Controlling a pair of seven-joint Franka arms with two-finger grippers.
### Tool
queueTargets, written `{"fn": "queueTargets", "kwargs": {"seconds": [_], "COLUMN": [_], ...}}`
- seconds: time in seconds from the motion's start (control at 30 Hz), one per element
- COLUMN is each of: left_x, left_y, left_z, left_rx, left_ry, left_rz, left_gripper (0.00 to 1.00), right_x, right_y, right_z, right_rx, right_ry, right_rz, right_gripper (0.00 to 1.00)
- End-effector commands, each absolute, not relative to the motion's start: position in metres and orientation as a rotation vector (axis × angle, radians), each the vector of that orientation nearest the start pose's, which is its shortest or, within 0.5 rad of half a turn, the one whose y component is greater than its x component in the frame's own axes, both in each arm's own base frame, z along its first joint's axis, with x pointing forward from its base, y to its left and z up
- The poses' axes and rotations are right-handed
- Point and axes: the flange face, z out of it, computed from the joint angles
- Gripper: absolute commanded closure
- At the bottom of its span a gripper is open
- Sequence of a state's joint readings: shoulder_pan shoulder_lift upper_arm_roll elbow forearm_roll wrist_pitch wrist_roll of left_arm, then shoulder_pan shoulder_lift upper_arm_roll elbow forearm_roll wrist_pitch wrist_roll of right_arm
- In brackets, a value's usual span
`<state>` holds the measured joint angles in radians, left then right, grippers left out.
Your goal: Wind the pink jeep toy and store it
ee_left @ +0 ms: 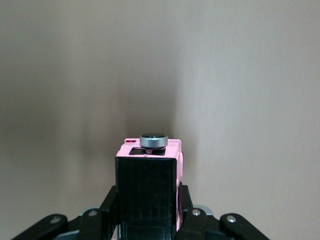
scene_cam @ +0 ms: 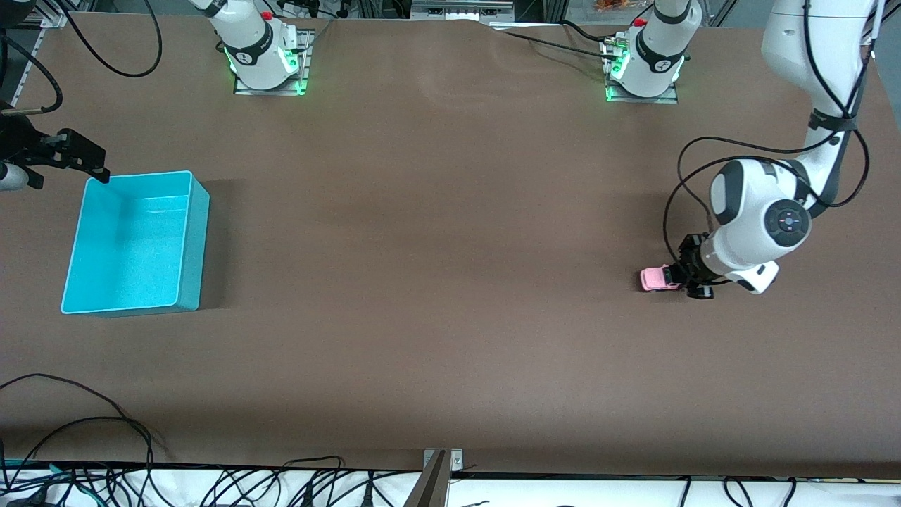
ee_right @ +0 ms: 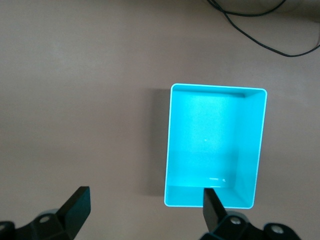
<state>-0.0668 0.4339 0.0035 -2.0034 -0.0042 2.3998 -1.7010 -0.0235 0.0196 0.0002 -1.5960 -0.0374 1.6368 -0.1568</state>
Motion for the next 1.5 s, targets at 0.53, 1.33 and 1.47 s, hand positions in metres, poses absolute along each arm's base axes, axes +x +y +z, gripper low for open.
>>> {"fn": "queueTargets", "kwargs": {"seconds": [0.53, 1.33, 1.47], "left_x": [0.573, 0.581, 0.583], "left_y": [-0.172, -0.128, -0.109], "left_z": [0.213, 0.193, 0.192], "left_rx": [2.305, 2.308, 2.313], "left_ry": [2.247, 2.263, 2.261], "left_rz": [-0.055, -0.064, -0.073], "left_gripper": [1.00, 1.00, 1.00], "right_x": [0.566, 0.566, 0.566], "right_y": [-0.016, -0.015, -0.015], "right_z": [0.613, 0.613, 0.613], "right_rx": [-3.194, -3.193, -3.193], "right_ry": [-0.217, -0.222, -0.222], "right_rz": [-0.024, -0.022, -0.022], "right_gripper": [0.00, 0.00, 0.00]}}
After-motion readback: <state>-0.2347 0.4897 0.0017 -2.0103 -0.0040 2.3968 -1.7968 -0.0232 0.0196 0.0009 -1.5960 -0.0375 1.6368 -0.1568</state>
